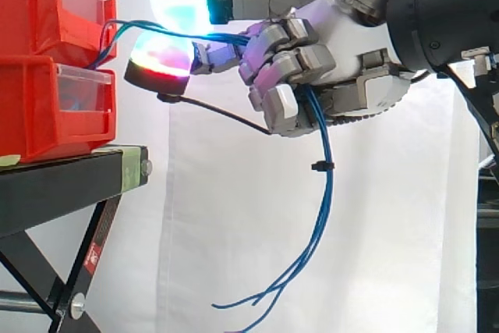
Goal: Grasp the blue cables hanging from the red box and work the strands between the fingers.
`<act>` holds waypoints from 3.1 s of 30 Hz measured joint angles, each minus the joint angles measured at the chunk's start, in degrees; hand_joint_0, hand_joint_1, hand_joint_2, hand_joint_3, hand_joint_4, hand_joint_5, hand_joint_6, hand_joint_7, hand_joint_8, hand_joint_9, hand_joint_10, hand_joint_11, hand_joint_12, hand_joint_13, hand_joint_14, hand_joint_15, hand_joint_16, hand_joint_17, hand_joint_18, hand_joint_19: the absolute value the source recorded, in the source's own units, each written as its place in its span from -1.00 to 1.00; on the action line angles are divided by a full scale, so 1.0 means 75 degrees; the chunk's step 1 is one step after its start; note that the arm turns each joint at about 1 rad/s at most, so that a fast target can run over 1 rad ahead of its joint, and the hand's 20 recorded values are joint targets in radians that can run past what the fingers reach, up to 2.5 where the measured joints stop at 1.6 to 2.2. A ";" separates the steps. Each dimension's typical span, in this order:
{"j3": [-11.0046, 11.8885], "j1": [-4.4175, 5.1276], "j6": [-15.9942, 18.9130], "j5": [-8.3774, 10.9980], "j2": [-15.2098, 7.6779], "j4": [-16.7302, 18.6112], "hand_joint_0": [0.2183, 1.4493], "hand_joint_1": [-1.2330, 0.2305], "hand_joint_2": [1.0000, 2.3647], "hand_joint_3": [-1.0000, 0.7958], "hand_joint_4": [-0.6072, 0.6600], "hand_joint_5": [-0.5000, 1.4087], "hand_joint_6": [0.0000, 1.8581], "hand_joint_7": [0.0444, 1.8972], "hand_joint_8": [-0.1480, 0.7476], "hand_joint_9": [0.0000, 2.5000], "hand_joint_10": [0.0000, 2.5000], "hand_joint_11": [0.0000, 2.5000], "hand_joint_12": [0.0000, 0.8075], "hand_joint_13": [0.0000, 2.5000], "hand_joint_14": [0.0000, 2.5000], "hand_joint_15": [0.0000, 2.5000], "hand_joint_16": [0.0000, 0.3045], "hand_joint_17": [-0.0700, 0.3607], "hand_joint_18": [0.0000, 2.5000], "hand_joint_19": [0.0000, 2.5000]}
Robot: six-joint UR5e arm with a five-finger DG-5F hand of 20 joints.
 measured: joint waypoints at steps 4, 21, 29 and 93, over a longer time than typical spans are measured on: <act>0.0000 0.0005 0.0000 0.0000 -0.0001 -0.0001 0.08 -0.25 -0.97 -0.07 0.02 0.00 -1.00 0.45 0.33 0.42 1.00 1.00 0.71 0.65 1.00 0.45 0.56 0.15 1.00 -0.43; 0.0000 0.0016 0.0000 0.0012 -0.0002 -0.0022 -0.02 -0.22 -0.97 -0.52 0.11 0.00 -0.99 0.51 0.33 0.42 1.00 1.00 0.71 0.65 1.00 0.45 0.56 0.15 1.00 -0.43; -0.0002 0.0021 -0.0007 0.0012 -0.0001 -0.0024 -0.04 -0.20 -0.98 -0.73 0.11 0.04 -0.95 0.51 0.33 0.42 1.00 1.00 0.71 0.65 1.00 0.45 0.56 0.15 1.00 -0.43; 0.0041 0.0022 -0.0634 0.0197 0.0311 -0.0082 -0.19 0.04 -0.25 -0.03 0.35 0.21 -0.98 0.31 0.33 0.42 1.00 1.00 0.71 0.65 1.00 0.45 0.56 0.15 1.00 -0.43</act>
